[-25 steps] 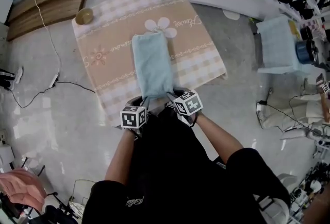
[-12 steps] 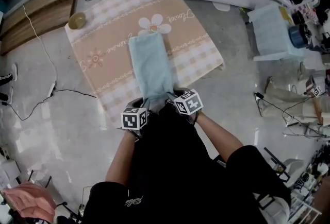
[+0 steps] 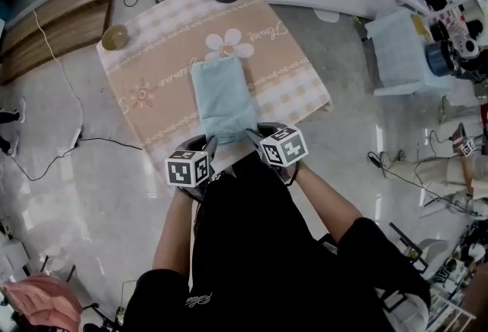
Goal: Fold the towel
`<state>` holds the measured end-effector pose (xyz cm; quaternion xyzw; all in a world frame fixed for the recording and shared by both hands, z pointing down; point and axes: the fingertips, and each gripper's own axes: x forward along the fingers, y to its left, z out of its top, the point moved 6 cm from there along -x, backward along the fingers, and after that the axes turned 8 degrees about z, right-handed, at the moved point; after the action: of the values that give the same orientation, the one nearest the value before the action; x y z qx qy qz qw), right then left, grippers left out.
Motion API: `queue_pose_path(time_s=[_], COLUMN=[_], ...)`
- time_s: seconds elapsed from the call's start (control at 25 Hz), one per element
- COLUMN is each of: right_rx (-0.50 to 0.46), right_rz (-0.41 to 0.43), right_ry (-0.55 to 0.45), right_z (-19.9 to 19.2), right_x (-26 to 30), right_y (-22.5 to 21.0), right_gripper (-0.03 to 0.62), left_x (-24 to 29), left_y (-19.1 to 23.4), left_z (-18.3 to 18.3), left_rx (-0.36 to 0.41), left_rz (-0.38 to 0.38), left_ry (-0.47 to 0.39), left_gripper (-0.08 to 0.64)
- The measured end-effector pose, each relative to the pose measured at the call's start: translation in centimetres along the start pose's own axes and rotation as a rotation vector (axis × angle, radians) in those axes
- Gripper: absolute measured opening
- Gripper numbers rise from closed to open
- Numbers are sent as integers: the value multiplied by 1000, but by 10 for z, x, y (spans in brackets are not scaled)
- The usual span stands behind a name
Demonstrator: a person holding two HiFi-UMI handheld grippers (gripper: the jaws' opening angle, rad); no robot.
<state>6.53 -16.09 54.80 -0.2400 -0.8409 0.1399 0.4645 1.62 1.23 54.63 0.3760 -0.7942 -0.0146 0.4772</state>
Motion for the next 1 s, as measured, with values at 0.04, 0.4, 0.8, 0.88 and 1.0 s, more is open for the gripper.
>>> queue_pose_path(time_s=[0.04,0.4,0.8,0.88,1.0], right_rx=[1,-2,29,42,43], right_rz=[7,76,173,205,228], right_ry=[-1,53,115,119,133], right_z=[9,78,132,140,152], right_x=[-1,9,38,43,50], right_y=[-2,-35,-78,-84,-93], right_gripper=[69,70,71,71,71], left_x=[0,19,50,56,63], left_y=[2,21,47,53,61], left_z=[8,65,118,126,138], left_rx=[-3,-135,-209,-238,-274], left_rz=[2,14,52,52,51], left_ry=[-5,-11,7,11,11], left_gripper=[78,78,80,78,78])
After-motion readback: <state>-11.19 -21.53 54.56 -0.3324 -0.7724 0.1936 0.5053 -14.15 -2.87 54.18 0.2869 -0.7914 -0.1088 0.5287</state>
